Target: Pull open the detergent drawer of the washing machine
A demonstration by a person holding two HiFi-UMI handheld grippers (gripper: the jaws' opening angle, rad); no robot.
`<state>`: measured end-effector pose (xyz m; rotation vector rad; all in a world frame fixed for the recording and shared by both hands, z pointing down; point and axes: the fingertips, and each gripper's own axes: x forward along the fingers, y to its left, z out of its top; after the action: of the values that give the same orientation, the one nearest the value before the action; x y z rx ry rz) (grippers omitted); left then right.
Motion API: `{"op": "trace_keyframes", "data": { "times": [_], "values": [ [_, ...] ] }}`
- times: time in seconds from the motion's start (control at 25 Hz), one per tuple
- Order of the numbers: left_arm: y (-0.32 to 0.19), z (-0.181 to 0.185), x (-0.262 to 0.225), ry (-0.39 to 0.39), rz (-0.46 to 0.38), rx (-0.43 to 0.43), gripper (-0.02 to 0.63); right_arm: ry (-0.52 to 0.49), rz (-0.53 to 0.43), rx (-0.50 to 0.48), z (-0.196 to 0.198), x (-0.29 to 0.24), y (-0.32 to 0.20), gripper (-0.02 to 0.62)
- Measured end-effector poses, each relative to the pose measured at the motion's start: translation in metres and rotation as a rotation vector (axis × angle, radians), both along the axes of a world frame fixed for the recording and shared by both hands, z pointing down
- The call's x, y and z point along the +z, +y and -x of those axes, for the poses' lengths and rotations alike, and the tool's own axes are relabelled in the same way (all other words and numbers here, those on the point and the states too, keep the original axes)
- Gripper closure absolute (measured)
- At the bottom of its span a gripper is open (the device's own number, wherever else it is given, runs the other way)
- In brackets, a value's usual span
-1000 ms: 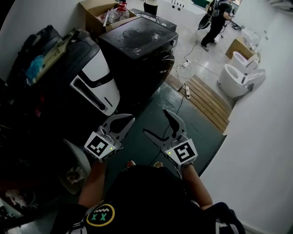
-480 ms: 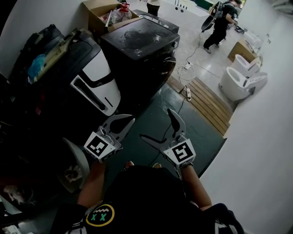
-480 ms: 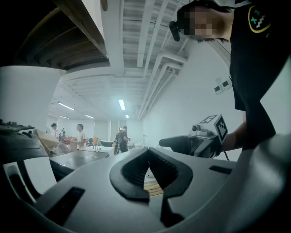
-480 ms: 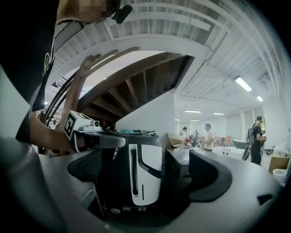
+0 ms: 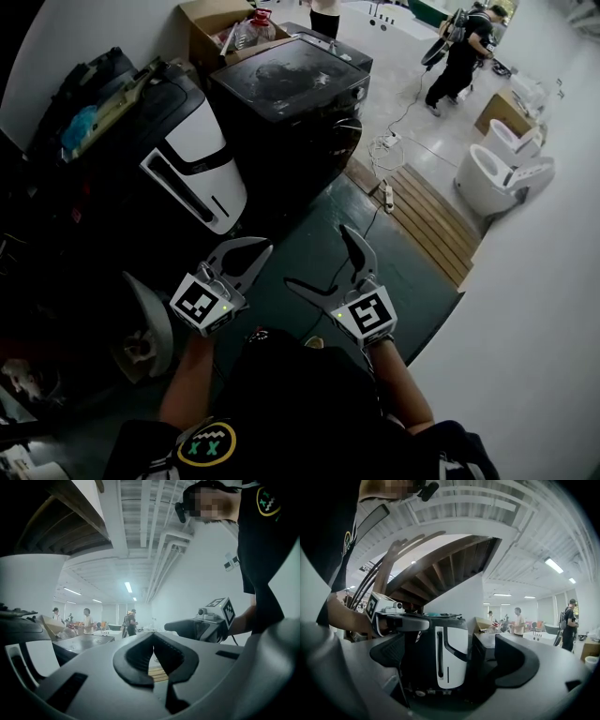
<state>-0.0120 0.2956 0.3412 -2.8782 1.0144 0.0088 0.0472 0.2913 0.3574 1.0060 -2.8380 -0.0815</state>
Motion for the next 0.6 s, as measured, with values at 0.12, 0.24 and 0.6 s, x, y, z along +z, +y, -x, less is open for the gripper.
{"op": "trace_keyframes", "data": {
  "times": [0.12,0.24,0.6],
  "values": [
    [0.003,-0.015,0.001,-0.009,0.023,-0.001,0.587,-0.008,-0.021,-0.022,-0.010,0.001,-0.001,-0.005],
    [0.000,-0.020,0.007,-0.016,0.046,-0.008,0.588,-0.008,-0.024,-0.021,-0.015,0.002,-0.006,-0.005],
    [-0.065,-0.013,0.028,-0.014,0.025,-0.008,0.588,-0.001,0.003,-0.004,-0.012,0.029,-0.063,-0.005]
  ]
}}
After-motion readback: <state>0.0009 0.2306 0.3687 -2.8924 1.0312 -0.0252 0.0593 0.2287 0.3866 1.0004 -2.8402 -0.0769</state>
